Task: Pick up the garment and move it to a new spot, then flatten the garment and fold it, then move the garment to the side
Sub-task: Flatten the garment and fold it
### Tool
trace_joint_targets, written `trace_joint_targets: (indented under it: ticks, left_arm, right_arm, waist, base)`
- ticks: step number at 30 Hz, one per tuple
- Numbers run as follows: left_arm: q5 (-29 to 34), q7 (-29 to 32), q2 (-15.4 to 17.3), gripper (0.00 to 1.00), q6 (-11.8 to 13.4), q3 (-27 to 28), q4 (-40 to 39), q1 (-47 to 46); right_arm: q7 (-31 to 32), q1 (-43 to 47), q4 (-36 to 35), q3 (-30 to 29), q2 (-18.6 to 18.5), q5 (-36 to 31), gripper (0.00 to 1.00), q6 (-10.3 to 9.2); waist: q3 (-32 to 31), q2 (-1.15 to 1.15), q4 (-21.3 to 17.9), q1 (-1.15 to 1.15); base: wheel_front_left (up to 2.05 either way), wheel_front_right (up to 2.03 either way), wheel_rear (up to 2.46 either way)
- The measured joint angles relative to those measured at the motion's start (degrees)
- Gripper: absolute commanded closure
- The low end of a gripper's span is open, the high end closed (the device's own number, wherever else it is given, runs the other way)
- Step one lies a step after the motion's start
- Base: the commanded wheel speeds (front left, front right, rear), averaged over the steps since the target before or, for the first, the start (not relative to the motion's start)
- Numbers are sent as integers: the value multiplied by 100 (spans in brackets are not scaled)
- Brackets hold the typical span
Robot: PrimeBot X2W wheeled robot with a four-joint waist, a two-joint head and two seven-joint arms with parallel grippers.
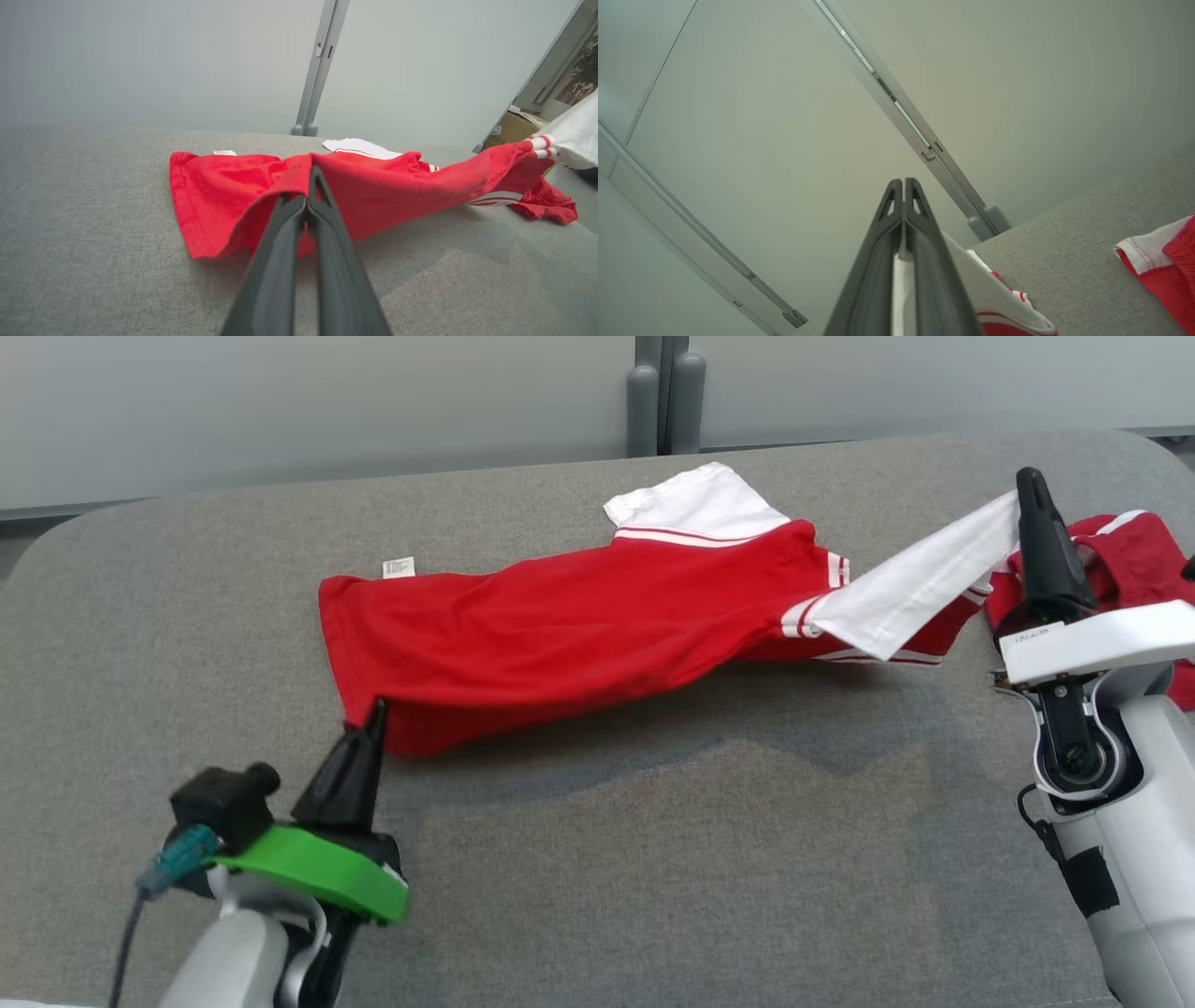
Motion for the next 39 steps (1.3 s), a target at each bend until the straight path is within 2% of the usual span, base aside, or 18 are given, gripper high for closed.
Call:
trace_joint_targets:
  ticks: [6,22,33,39]
  left_arm:
    - [-288,-4,80,100,-56,298,-617,-228]
    - [-455,159,310,100,-79,314,-1662,-232]
    - [-609,276,598,100,-48,777,-2897,-383]
    - [-697,683,773,100,-5,871,-3434,-814]
  right_arm:
    - [-21,-171,-203,-56,-87,-1,100,33]
    - [-75,-201,-948,-320,-289,38,100,49]
    - [-138,-334,-2089,-754,-344,31,100,51]
    - [-146,-459,-2737,-976,-399,42,100,49]
  waist:
    - [-180,0,-28,0]
    - [-403,0,-139,0]
    - [-579,0,-158,0]
    - [-619,0,-175,0]
  base:
    - [0,0,0]
    - [0,0,0]
    - [0,0,0]
    - [0,0,0]
